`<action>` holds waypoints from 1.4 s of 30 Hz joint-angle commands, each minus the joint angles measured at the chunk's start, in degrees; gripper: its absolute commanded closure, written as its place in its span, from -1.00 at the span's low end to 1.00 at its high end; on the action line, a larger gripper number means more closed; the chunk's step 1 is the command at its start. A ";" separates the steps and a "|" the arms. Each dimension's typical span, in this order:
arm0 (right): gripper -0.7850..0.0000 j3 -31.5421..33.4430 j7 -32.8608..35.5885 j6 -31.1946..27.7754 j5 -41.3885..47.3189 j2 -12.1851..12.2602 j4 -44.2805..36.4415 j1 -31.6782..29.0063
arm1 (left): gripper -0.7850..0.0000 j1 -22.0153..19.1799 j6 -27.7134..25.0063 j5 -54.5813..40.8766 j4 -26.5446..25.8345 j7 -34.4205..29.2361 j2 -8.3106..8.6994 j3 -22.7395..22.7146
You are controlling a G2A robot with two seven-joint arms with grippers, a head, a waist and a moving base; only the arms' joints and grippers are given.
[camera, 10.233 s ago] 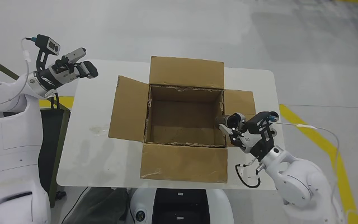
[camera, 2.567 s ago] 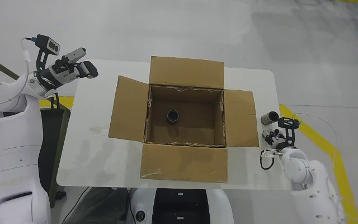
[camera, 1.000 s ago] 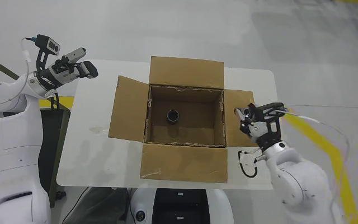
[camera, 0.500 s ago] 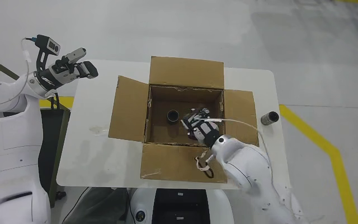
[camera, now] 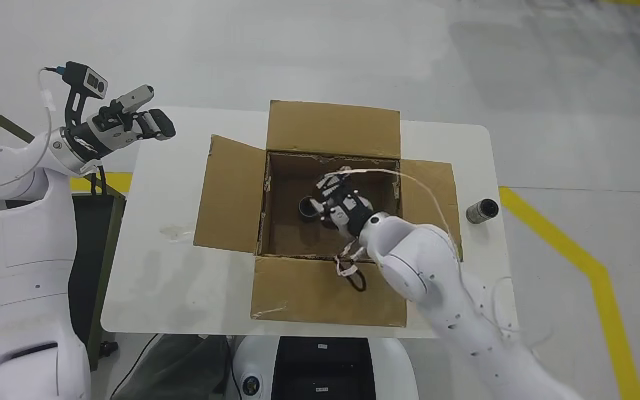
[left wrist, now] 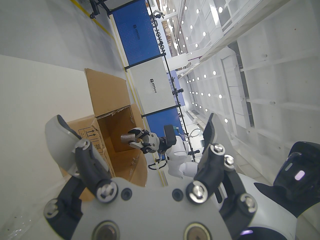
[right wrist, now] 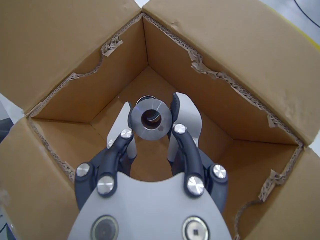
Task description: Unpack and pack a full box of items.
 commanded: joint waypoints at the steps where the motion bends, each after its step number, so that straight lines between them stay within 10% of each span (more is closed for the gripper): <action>1: 1.00 0.02 -0.21 0.31 0.65 -0.21 1.60 0.65 | -1.00 0.00 0.00 0.00 0.00 0.00 0.00 0.00; 42: 1.00 -1.64 3.06 0.63 9.54 -3.89 25.15 9.77 | -1.00 0.00 0.00 0.00 0.00 0.00 0.00 0.00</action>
